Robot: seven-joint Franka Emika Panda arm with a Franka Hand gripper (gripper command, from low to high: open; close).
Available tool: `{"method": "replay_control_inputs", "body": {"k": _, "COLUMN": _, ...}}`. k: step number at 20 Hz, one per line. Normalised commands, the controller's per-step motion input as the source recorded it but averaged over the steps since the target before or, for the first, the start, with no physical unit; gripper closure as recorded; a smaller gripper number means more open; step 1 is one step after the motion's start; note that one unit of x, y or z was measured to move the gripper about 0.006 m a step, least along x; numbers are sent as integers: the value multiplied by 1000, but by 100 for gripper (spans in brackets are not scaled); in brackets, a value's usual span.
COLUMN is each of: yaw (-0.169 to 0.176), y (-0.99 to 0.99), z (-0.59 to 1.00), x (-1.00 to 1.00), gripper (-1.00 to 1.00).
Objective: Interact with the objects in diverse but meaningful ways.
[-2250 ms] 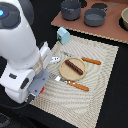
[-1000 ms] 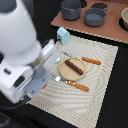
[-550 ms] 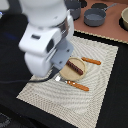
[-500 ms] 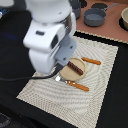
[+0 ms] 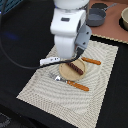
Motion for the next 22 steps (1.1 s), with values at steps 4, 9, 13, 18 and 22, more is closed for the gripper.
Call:
{"method": "replay_control_inputs", "body": {"k": 4, "yaw": 20, "y": 802, "z": -749, "x": 12, "gripper": 100}}
{"method": "replay_control_inputs", "body": {"k": 9, "yaw": 34, "y": 620, "z": -775, "x": -39, "gripper": 100}}
{"method": "replay_control_inputs", "body": {"k": 13, "yaw": 4, "y": 186, "z": -140, "x": -10, "gripper": 100}}
{"method": "replay_control_inputs", "body": {"k": 18, "yaw": 1, "y": 38, "z": 161, "x": -82, "gripper": -100}}
{"method": "replay_control_inputs", "body": {"k": 22, "yaw": 33, "y": 66, "z": 986, "x": -109, "gripper": -100}}
